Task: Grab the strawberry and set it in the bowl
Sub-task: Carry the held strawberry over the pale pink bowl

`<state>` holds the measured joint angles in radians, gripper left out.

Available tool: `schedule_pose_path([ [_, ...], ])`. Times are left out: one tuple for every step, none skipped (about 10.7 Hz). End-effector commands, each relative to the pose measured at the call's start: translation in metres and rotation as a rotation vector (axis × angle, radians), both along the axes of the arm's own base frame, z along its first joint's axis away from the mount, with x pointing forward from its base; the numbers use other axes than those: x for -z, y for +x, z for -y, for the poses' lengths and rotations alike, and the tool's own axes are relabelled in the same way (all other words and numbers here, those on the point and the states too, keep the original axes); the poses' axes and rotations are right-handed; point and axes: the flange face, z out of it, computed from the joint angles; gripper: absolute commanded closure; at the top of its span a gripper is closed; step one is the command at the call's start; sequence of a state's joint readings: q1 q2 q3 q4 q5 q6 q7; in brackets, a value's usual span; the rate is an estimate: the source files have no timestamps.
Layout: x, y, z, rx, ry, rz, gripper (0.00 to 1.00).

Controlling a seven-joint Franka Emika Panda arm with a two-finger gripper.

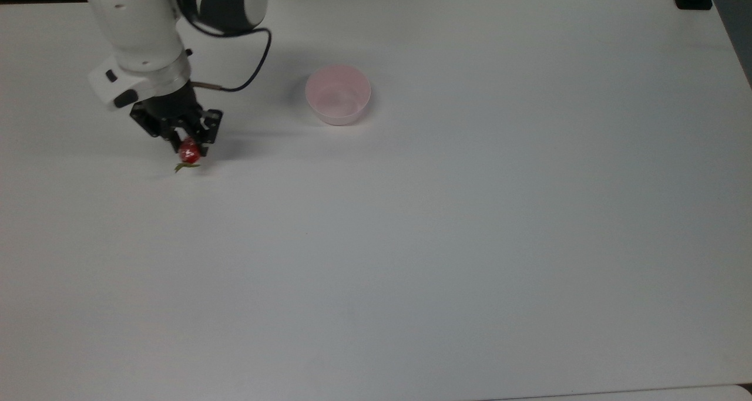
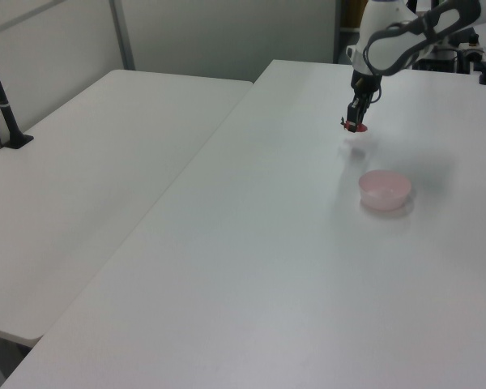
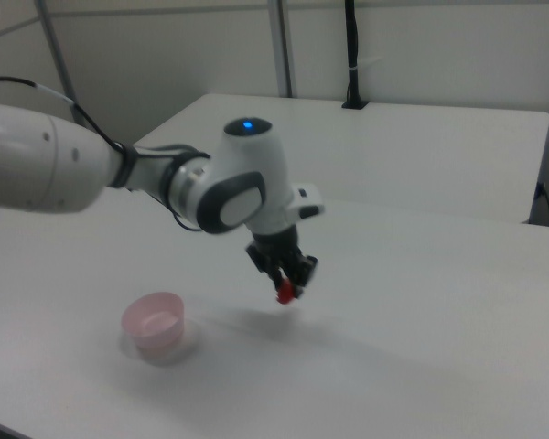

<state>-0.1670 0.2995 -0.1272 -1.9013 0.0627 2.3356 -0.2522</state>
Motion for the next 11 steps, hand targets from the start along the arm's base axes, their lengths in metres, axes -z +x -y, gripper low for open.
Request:
schedule_pose_path([
  [-0.048,-0.014,-0.085,-0.13,0.065,-0.089,0.68],
  [-0.051,-0.018,-0.12,-0.191,0.074,-0.137,0.65],
  [-0.052,-0.024,-0.148,-0.248,0.067,-0.199,0.65],
  [-0.048,-0.03,-0.173,-0.306,0.045,-0.26,0.66],
  [-0.043,-0.036,-0.194,-0.349,0.035,-0.312,0.66],
  [-0.04,-0.042,-0.209,-0.386,0.021,-0.357,0.66],
  [-0.036,-0.048,-0.222,-0.419,0.005,-0.393,0.66],
  [-0.032,-0.053,-0.224,-0.428,-0.005,-0.429,0.66],
  [-0.03,-0.057,-0.226,-0.438,-0.013,-0.461,0.66],
  [-0.025,-0.06,-0.224,-0.443,-0.025,-0.486,0.67],
  [-0.019,-0.065,-0.223,-0.445,-0.034,-0.502,0.67],
])
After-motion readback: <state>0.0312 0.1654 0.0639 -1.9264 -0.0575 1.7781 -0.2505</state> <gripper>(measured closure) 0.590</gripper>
